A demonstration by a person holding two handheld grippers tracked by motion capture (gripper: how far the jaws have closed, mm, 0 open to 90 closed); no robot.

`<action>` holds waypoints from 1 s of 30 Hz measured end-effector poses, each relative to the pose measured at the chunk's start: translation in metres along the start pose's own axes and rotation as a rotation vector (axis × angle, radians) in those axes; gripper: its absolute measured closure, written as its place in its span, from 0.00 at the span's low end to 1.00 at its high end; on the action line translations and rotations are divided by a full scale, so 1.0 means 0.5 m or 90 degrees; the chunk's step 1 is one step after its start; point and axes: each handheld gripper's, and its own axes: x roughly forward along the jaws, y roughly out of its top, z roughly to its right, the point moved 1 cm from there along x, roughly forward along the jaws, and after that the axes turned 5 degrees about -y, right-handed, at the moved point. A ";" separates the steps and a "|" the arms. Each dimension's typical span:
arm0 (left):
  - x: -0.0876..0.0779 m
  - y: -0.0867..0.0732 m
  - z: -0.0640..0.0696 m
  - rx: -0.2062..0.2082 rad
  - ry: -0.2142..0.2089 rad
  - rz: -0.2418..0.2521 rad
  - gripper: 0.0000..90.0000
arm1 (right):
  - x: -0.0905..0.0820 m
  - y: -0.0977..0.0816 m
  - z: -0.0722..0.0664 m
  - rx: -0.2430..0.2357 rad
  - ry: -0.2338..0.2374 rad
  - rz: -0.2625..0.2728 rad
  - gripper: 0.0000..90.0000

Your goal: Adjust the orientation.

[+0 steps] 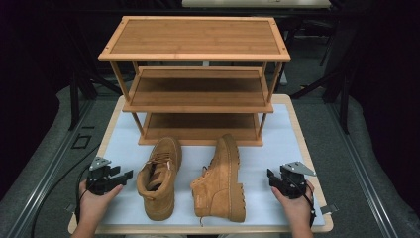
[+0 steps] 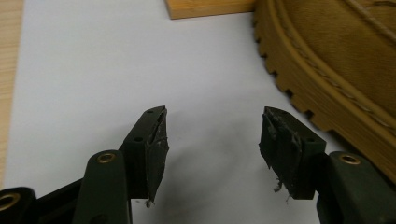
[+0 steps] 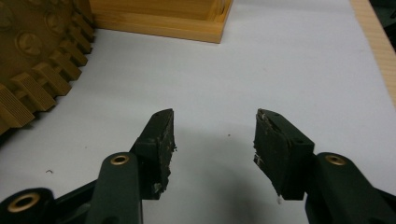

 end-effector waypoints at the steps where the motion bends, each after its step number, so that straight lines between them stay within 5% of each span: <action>1: 0.000 0.000 0.000 0.000 0.000 0.000 0.47 | 0.000 -0.002 -0.001 -0.001 -0.008 0.009 0.52; 4: -0.004 0.000 0.009 -0.008 -0.024 0.015 0.48 | -0.002 -0.006 -0.002 0.004 0.000 -0.002 0.51; 8: -0.007 -0.004 0.009 -0.018 -0.016 0.013 0.48 | -0.004 -0.011 -0.002 0.033 0.028 -0.020 0.57; 11: -0.015 -0.002 0.011 -0.029 -0.026 0.028 0.48 | -0.005 -0.013 -0.007 0.025 0.051 -0.023 0.58; 24: -0.026 -0.006 0.017 -0.060 -0.073 0.014 0.57 | -0.009 -0.009 -0.011 0.038 0.040 -0.020 0.59; 30: -0.035 0.010 0.028 -0.054 -0.061 -0.008 0.60 | -0.007 -0.010 -0.005 0.037 0.040 -0.025 0.59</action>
